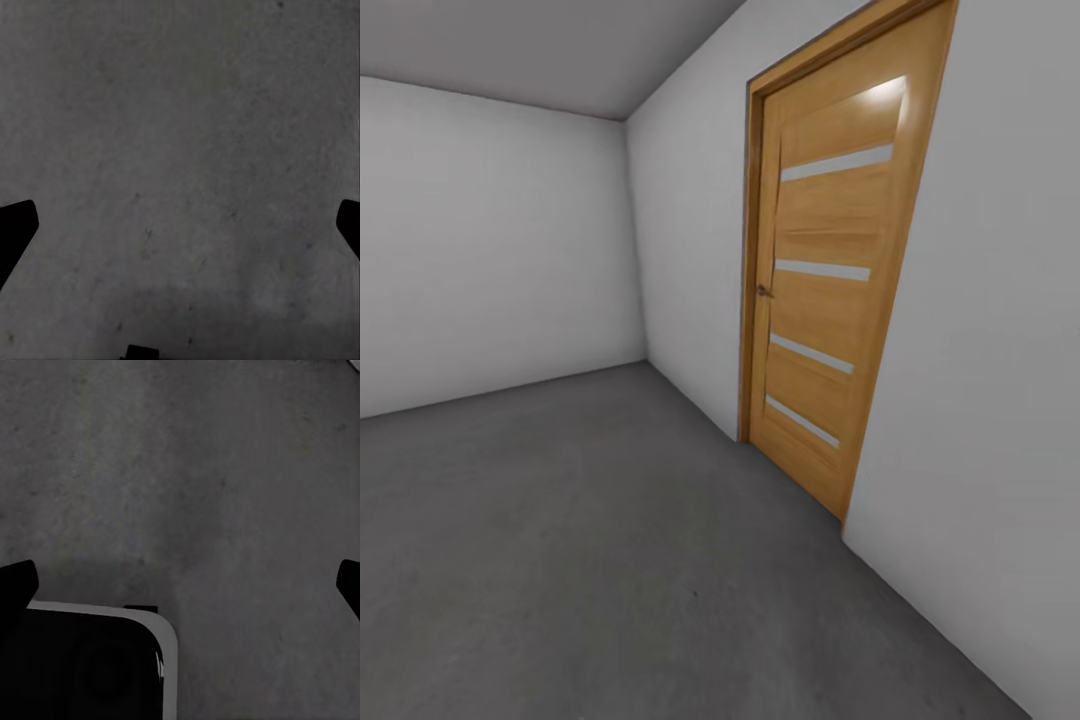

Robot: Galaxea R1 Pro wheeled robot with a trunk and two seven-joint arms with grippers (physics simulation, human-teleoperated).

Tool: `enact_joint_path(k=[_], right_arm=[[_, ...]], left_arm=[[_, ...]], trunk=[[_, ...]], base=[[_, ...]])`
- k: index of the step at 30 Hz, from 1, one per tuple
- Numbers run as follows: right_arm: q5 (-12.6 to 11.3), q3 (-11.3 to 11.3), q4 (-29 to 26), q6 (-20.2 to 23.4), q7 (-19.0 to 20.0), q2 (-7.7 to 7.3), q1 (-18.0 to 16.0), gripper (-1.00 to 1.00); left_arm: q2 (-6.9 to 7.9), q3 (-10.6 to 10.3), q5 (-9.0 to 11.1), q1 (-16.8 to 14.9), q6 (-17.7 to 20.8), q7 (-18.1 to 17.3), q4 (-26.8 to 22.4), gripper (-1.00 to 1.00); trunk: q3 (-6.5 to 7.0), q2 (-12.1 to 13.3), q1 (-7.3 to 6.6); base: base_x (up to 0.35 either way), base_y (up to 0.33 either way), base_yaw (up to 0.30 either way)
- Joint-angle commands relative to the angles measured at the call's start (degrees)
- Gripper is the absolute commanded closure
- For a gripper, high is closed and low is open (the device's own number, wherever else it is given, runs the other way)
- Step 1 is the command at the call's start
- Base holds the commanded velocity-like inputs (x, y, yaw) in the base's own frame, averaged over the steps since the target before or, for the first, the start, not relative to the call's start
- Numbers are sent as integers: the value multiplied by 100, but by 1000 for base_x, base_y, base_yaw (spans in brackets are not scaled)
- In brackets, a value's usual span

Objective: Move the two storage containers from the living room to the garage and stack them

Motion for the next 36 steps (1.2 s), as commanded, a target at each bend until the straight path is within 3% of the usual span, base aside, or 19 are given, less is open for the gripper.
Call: enact_joint_path(k=[1, 5, 7, 8, 10, 11, 13, 20, 25, 29, 33, 36], right_arm=[[8, -2, 3, -20, -1, -1, -2, -100], [4, 0, 3, -19, -1, -1, -2, -100], [7, 0, 3, -13, -1, -1, -2, -100], [9, 0, 3, -11, -1, -1, -2, -100], [10, 0, 3, -12, -1, -1, -2, -100], [11, 0, 3, -14, -1, -1, -2, -100], [10, 0, 3, -16, -1, -1, -2, -100], [11, 0, 3, -15, -1, -1, -2, -100], [13, 0, 3, -12, -1, -1, -3, -100], [15, 5, 3, -9, -1, -1, -2, -100], [23, 9, 3, -1, -1, -1, -2, -100], [21, 9, 3, 0, 3, -1, -2, -100]], left_arm=[[-100, -132, -15, -1, 212, 11, -231, -100], [-373, -565, -134, -84, 473, 26, -723, -100], [-622, -692, -224, -329, 532, 24, -991, -100], [-655, -724, -284, -512, 551, 23, -1063, -100], [-655, -752, -387, -863, 617, 25, -1112, -100], [-655, -766, -453, -1224, 796, 33, -1130, -100], [-655, -774, -481, -1620, 1059, 45, -1140, -100], [-655, -779, -501, -2228, 1238, 50, -1141, -100], [-655, -773, -516, -2474, 1265, 56, -1105, -100], [-655, -772, -522, -2754, 1285, 57, -774, -100], [-655, -772, -518, -3356, 1355, 57, 273, -100], [-655, -762, -511, -3616, 1375, 57, 810, -100]], trunk=[[-5, -2, 4], [-5, -2, 4], [-5, -2, 4], [-5, -2, 4], [-5, -2, 4], [-5, -2, 4], [-5, -2, 4], [-5, -2, 4], [-5, -2, 4], [-5, -2, 4], [-5, -2, 4], [-5, -2, 4]], base=[[327, 12, -5], [327, 5, -2], [327, 1, -1], [327, 1, 0], [327, 0, 0], [327, 0, 0], [327, 0, 0], [327, 0, 0], [328, 0, 0], [329, 0, 0], [330, 0, 0], [330, 0, 0]])
